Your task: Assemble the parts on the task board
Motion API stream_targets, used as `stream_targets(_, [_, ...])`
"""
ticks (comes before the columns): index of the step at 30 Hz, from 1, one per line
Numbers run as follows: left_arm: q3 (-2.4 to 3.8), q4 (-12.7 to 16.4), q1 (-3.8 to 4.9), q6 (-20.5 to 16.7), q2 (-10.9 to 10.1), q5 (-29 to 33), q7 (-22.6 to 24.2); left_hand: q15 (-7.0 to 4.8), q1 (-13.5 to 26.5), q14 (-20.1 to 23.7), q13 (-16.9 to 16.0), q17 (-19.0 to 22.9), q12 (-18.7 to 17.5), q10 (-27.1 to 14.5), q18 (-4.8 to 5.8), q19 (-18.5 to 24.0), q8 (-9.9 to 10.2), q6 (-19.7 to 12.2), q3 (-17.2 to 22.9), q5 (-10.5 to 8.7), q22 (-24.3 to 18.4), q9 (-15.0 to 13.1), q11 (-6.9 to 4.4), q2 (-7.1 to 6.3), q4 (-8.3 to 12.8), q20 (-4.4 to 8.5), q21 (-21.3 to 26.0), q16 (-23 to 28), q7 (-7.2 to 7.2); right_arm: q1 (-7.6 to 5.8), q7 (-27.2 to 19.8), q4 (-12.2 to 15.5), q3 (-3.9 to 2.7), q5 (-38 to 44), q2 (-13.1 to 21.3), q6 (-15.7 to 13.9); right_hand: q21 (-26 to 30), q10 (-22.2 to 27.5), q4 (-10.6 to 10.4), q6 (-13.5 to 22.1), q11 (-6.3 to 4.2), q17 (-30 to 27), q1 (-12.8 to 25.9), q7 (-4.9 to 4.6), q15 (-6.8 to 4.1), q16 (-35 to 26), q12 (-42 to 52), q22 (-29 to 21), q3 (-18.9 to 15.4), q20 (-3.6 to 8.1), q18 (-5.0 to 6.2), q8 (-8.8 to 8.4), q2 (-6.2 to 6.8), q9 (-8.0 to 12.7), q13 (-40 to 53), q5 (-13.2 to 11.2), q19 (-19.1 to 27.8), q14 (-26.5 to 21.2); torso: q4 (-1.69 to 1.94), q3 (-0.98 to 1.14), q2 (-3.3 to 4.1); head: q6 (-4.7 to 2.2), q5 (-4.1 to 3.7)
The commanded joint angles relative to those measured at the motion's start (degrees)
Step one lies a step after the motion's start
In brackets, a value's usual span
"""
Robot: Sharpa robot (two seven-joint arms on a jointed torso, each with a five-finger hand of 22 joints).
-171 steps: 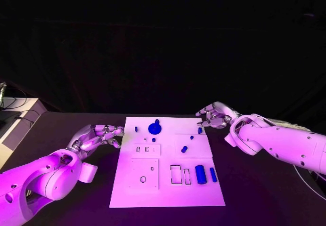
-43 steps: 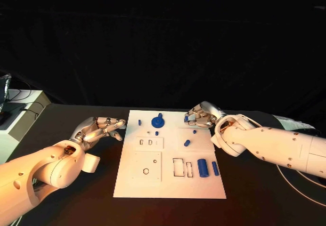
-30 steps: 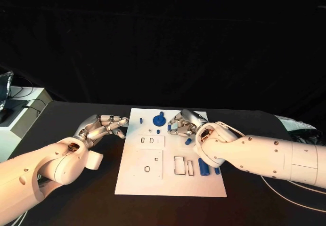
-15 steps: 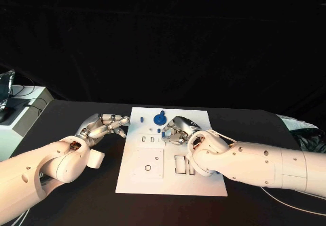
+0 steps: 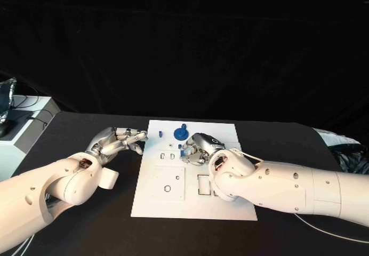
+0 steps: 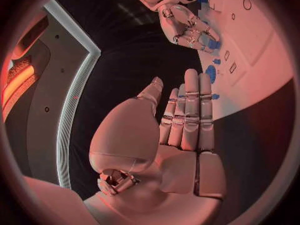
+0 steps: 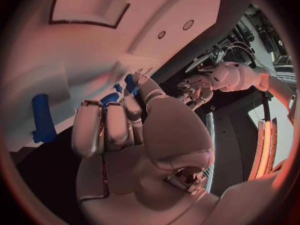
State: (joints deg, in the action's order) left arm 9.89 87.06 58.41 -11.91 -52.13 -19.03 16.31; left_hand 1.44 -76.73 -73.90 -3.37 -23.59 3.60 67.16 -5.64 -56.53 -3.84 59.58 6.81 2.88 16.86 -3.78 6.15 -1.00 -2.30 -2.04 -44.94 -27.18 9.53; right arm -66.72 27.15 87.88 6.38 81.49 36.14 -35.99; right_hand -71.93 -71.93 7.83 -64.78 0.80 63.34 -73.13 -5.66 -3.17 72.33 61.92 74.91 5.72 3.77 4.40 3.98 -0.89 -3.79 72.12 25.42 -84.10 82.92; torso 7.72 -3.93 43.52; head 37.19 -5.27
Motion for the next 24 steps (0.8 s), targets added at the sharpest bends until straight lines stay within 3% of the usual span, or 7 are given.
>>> stream_targets(1, [0.04, 0.1, 0.0, 1.1, 0.1, -0.1, 0.1, 0.16, 0.3, 0.3, -0.1, 0.1, -0.2, -0.2, -0.84, 0.4, 0.2, -0.3, 0.2, 0.03, 0.0, 0.0, -0.03, 0.1, -0.1, 0.04, -0.2, -0.3, 0.15, 0.12, 1.4, -0.3, 0.01, 2.9, -0.1, 0.3, 0.3, 0.0, -0.1, -0.9, -0.41, 0.0, 0.3, -0.46, -0.3, -0.2, -0.4, 10.2, 0.0, 0.39, -0.68, 0.18, 0.25, 0.0, 0.1, 0.1, -2.5, 0.2, 0.02, -0.03, 0.01, 0.21, -0.01])
stream_targets(24, [0.04, 0.1, 0.0, 1.3, 0.0, -0.1, -0.1, 0.16, 0.3, 0.3, -0.1, 0.1, -0.2, -0.2, -0.84, 0.4, 0.2, -0.3, 0.2, 0.03, 0.0, 0.0, -0.03, 0.1, -0.1, 0.04, -0.2, -0.3, 0.15, 0.37, 2.8, -1.0, 0.01, 5.7, -0.5, 1.2, 0.3, 0.1, -0.4, -0.9, -0.39, -0.2, 0.5, -0.48, -0.3, -0.3, -0.5, 10.2, 0.1, 0.39, -0.69, 0.17, 0.59, 0.0, 0.0, 0.1, -2.5, 0.2, -0.03, 0.01, 0.04, 0.62, 0.36])
